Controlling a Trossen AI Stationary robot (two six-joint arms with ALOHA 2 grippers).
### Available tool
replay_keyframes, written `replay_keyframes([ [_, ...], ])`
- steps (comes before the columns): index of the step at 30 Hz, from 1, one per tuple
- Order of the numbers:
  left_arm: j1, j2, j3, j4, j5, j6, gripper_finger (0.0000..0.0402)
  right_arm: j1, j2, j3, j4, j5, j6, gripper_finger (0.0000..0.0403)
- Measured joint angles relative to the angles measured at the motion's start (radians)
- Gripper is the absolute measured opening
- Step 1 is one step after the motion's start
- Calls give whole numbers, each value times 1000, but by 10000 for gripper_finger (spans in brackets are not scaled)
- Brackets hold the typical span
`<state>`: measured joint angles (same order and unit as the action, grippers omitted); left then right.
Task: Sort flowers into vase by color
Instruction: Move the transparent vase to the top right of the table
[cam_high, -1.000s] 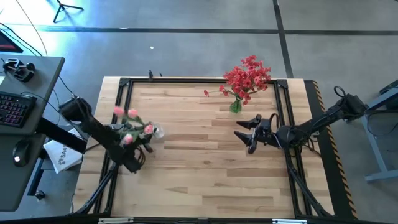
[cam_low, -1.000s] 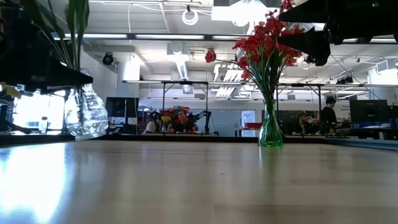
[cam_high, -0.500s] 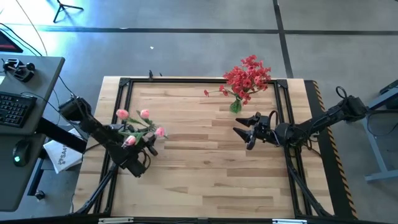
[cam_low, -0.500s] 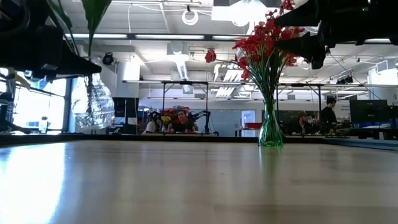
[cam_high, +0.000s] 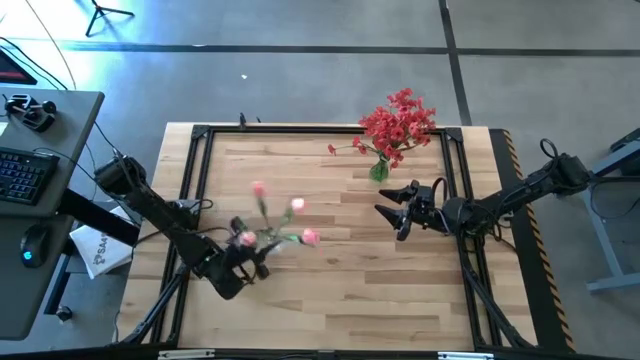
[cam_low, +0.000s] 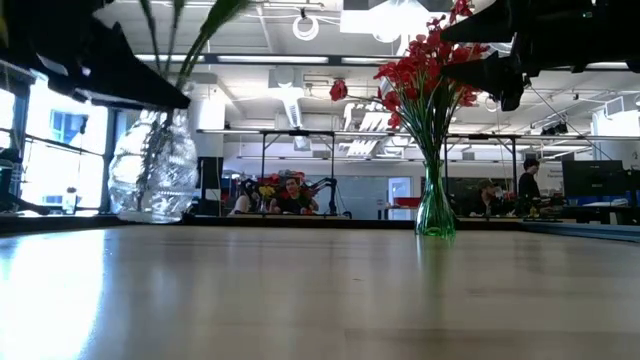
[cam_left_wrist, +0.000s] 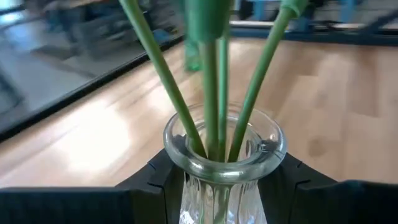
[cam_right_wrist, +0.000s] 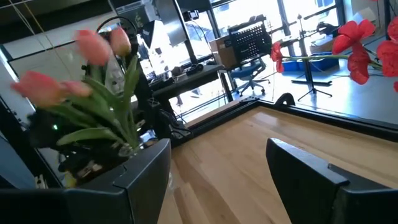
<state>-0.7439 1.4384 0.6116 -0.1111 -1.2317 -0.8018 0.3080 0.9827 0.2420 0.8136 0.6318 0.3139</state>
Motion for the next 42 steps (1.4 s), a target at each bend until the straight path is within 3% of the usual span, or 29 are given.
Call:
replay_keyframes([
  [3,33,0,-18,186,27,248,132,0,0,0,-1,-5,-1,259],
  [6,100,-2,-72,337,98,370,132,0,0,0,-5,-24,0,259],
  [11,276,-16,-218,699,317,575,132,0,0,0,-8,-40,0,259],
  [15,444,-80,-310,905,393,757,132,0,0,0,-8,-40,1,259],
  [19,650,-191,-366,920,492,853,132,0,0,0,-11,-39,7,259],
  [24,978,-287,-380,914,800,849,132,0,8,0,-21,-35,29,259],
  [27,1152,-291,-338,869,985,847,132,-1,29,0,-23,-26,52,259],
  [29,1238,-273,-306,798,1056,841,132,-2,51,0,-20,-14,73,259],
  [34,1350,-204,-284,756,1092,865,133,-2,113,0,8,-4,109,259],
  [42,1420,-148,-283,763,1092,878,152,-2,204,0,106,-5,116,259],
])
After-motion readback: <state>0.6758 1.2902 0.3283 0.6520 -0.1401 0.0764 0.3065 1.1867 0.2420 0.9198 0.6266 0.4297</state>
